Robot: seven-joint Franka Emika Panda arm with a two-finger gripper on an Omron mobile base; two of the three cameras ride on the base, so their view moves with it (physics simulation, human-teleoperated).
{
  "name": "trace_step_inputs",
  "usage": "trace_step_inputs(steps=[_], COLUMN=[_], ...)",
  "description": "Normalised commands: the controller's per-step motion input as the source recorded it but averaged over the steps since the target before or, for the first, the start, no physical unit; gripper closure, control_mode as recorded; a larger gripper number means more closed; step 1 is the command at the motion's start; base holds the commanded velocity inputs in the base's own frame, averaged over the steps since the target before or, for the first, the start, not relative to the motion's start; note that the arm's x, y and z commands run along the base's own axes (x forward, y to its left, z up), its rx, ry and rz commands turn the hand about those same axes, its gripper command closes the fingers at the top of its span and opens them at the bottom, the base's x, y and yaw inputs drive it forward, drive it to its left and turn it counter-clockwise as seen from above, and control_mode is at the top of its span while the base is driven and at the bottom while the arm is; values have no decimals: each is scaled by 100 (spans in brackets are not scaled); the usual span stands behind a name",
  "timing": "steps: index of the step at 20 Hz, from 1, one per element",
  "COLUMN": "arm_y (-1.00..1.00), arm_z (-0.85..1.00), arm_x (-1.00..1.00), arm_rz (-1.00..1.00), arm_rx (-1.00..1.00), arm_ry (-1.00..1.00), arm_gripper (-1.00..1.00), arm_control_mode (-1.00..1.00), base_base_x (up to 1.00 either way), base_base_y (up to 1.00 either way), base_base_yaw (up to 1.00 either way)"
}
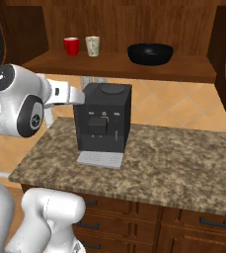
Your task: Gather all objects into one cabinet and sort the glasses and bowls to opposite sides.
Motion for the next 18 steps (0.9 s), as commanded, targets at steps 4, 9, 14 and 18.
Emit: trace_step_inputs(steps=[4, 9, 14, 18], arm_y=[-21, -22, -3, 0], arm_z=[12, 34, 7, 0], arm_x=[-51, -60, -32, 0], arm_rz=[1, 0, -7, 0], arm_rx=[12, 24, 12, 0], arm_ry=[-19, -21, -4, 0], arm_gripper=[-100, -100, -100, -100], arm_control_mode=[-100, -100, -100, -100], base_base_x=[0, 0, 0, 0], base_base_y=[0, 0, 0, 0], base_base_yaw=[0, 0, 0, 0])
